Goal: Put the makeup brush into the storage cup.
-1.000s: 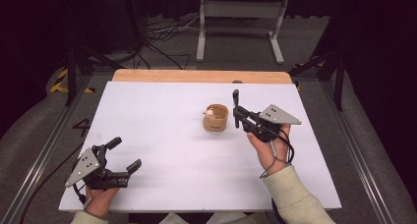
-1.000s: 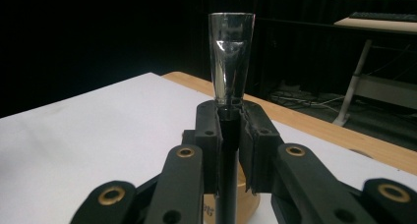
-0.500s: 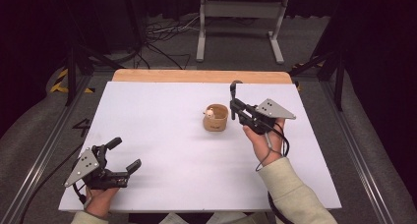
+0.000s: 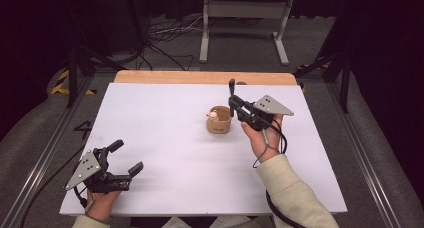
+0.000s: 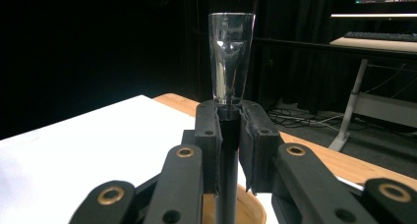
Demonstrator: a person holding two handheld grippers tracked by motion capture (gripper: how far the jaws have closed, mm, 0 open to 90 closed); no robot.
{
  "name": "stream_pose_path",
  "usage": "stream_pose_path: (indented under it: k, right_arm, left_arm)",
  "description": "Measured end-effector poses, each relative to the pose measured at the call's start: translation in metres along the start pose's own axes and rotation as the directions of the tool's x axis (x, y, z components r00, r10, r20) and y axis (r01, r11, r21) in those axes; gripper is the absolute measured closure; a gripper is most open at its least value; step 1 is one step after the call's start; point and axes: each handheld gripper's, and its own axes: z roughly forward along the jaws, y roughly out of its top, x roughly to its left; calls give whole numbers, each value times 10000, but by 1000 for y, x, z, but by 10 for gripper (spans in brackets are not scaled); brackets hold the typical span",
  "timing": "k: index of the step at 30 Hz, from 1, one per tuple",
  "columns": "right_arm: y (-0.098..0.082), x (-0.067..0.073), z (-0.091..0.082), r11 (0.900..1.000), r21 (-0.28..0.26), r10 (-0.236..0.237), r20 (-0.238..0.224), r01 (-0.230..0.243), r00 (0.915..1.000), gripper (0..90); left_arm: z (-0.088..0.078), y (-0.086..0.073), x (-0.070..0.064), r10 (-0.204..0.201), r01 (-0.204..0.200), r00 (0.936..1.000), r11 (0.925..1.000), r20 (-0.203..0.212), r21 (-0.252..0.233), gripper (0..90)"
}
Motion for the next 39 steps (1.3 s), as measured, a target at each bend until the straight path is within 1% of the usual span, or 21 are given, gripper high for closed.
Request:
stream_pose_path:
  k: [2, 5, 8, 10, 13, 19, 21, 24, 28, 31, 32, 39]
  right_arm:
    - [0, 0, 4, 10000, 10, 21, 1, -21, 10000, 793]
    - [0, 1, 10, 10000, 15, -3, -8, 3, 10000, 792]
    - [0, 1, 15, 10000, 47, -15, 14, 15, 10000, 792]
    - [-1, 1, 19, 10000, 19, 37, 19, -37, 10000, 792]
    - [-1, 1, 22, 9999, -14, 121, 18, -120, 9999, 792]
    - [-2, 2, 29, 9999, -63, 139, 40, -138, 9999, 793]
    - [-2, 2, 31, 9999, -68, 155, 97, -155, 9998, 793]
    - [-3, 2, 34, 9999, -45, 108, 76, -108, 9999, 793]
    - [-11, 2, 41, 9997, -80, 215, 127, -214, 9997, 793]
    - [-15, 2, 44, 9998, -22, 222, 128, -222, 9997, 793]
    - [-18, 2, 46, 9998, 27, 210, 138, -211, 9997, 793]
    - [-27, -1, 48, 9994, 188, 299, 186, -302, 9994, 793]
  left_arm:
    - [0, 0, 0, -33, 33, 10000, 10000, -24, 25, 23]
    - [0, 0, -1, 40, -40, 10000, 10000, -14, 5, 23]
    - [0, 0, 0, -3, 3, 10000, 10000, -10, 18, 23]
    - [0, 0, 0, -1, 2, 10000, 10000, -84, 73, 24]
    - [0, 0, 0, -55, 55, 10000, 10000, -75, 62, 24]
    - [0, 0, 0, -10, 10, 10000, 10000, -35, 49, 24]
    - [0, 0, -1, -3, 4, 9999, 10000, -106, 76, 25]
    - [0, 0, 0, -20, 21, 9999, 10000, -107, 93, 25]
    - [0, 0, -1, -25, 26, 10000, 9999, -92, 103, 25]
    - [0, 0, -1, 32, -32, 10000, 10000, -59, 76, 25]
    - [0, -1, 0, -8, 9, 10000, 10000, -64, 62, 25]
    - [0, -1, 0, -6, 6, 10000, 10000, -85, 76, 25]
